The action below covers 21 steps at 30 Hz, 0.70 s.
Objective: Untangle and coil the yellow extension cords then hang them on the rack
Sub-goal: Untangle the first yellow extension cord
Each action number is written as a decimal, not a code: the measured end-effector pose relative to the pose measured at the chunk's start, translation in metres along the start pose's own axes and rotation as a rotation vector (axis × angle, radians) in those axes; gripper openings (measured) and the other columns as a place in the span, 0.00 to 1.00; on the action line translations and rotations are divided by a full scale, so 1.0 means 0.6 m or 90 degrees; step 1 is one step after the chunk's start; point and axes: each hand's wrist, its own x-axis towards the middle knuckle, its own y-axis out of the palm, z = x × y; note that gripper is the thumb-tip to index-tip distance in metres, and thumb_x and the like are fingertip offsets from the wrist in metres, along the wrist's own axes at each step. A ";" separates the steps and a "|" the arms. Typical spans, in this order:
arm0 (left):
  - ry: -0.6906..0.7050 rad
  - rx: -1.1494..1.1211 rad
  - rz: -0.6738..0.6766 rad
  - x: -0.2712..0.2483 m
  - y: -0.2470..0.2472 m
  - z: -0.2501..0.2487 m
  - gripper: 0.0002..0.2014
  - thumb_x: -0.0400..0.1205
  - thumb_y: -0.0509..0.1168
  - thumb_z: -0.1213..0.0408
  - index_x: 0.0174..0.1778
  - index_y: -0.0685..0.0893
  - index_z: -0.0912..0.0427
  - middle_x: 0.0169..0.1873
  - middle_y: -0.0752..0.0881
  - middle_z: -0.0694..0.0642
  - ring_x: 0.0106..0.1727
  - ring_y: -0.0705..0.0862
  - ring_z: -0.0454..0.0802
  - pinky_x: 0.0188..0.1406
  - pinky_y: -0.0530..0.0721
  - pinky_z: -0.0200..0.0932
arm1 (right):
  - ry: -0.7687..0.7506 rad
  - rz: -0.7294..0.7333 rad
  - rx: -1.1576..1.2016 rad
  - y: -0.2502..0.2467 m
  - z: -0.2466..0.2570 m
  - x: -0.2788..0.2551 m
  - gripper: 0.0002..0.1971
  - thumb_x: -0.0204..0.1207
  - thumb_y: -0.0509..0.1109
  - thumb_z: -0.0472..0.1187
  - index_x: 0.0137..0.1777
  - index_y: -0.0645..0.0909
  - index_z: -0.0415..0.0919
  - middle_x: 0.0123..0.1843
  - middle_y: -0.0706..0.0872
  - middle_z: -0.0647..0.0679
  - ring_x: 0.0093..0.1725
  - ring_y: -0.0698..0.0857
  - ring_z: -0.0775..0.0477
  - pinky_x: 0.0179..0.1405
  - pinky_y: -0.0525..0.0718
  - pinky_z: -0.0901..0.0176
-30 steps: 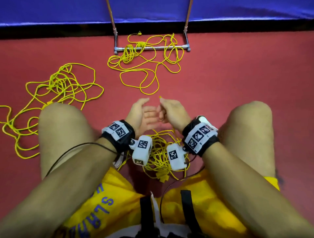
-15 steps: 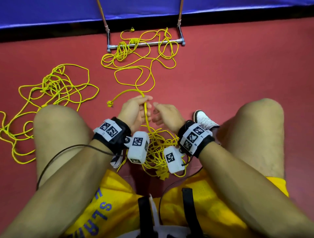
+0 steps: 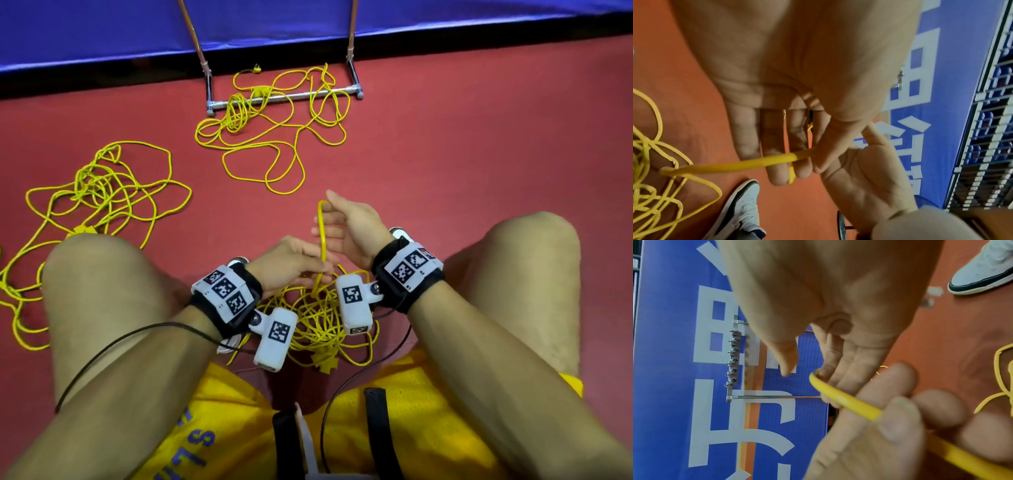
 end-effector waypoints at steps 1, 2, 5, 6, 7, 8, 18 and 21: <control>0.001 0.039 -0.004 0.001 -0.002 -0.001 0.05 0.81 0.71 0.68 0.49 0.91 0.62 0.39 0.92 0.55 0.42 0.88 0.45 0.52 0.85 0.46 | -0.008 0.007 -0.005 -0.001 0.001 0.000 0.07 0.82 0.70 0.42 0.49 0.79 0.37 0.35 0.83 0.45 0.30 0.86 0.49 0.30 0.87 0.56; 0.004 0.065 -0.003 0.003 -0.005 -0.001 0.05 0.79 0.73 0.65 0.46 0.91 0.63 0.41 0.92 0.57 0.43 0.87 0.46 0.53 0.85 0.49 | -0.019 0.010 -0.022 -0.002 0.002 0.000 0.05 0.82 0.71 0.38 0.52 0.78 0.37 0.35 0.81 0.44 0.28 0.85 0.50 0.28 0.86 0.57; 0.015 0.037 -0.093 0.009 -0.014 -0.009 0.08 0.69 0.70 0.67 0.42 0.88 0.54 0.41 0.90 0.54 0.45 0.86 0.47 0.40 0.80 0.40 | -0.037 -0.019 -0.089 -0.010 0.008 0.001 0.06 0.82 0.64 0.30 0.55 0.79 0.36 0.31 0.75 0.46 0.17 0.74 0.55 0.16 0.72 0.67; 0.036 -0.007 -0.169 0.014 -0.019 -0.011 0.13 0.65 0.67 0.68 0.44 0.86 0.53 0.43 0.89 0.53 0.47 0.86 0.49 0.36 0.80 0.38 | -0.053 -0.034 -0.113 -0.014 0.010 0.002 0.07 0.82 0.62 0.28 0.54 0.80 0.36 0.29 0.73 0.46 0.15 0.68 0.56 0.15 0.64 0.70; 0.065 -0.044 -0.253 0.018 -0.026 -0.014 0.18 0.61 0.65 0.69 0.47 0.83 0.52 0.45 0.88 0.55 0.48 0.86 0.51 0.33 0.80 0.38 | -0.074 -0.041 -0.147 -0.019 0.012 0.002 0.08 0.81 0.61 0.28 0.53 0.82 0.36 0.28 0.71 0.46 0.14 0.64 0.57 0.16 0.59 0.72; 0.103 -0.068 -0.329 0.021 -0.035 -0.017 0.22 0.61 0.66 0.70 0.51 0.81 0.53 0.48 0.86 0.56 0.48 0.84 0.51 0.34 0.80 0.39 | -0.094 -0.039 -0.190 -0.023 0.015 0.001 0.08 0.81 0.62 0.29 0.52 0.83 0.36 0.27 0.70 0.47 0.14 0.61 0.58 0.16 0.57 0.73; 0.181 0.154 -0.313 0.021 -0.052 -0.004 0.09 0.84 0.68 0.57 0.44 0.83 0.59 0.44 0.88 0.59 0.49 0.89 0.52 0.44 0.81 0.43 | -0.124 0.229 -0.138 -0.050 0.027 -0.025 0.10 0.77 0.65 0.32 0.44 0.89 0.39 0.23 0.66 0.52 0.19 0.55 0.57 0.22 0.49 0.65; 0.122 -0.101 -0.182 0.010 -0.030 -0.019 0.22 0.88 0.61 0.52 0.28 0.70 0.57 0.16 0.70 0.54 0.22 0.80 0.57 0.31 0.81 0.48 | -0.177 0.149 -0.088 -0.053 0.032 -0.022 0.04 0.74 0.69 0.32 0.44 0.85 0.35 0.21 0.67 0.56 0.19 0.58 0.58 0.20 0.54 0.68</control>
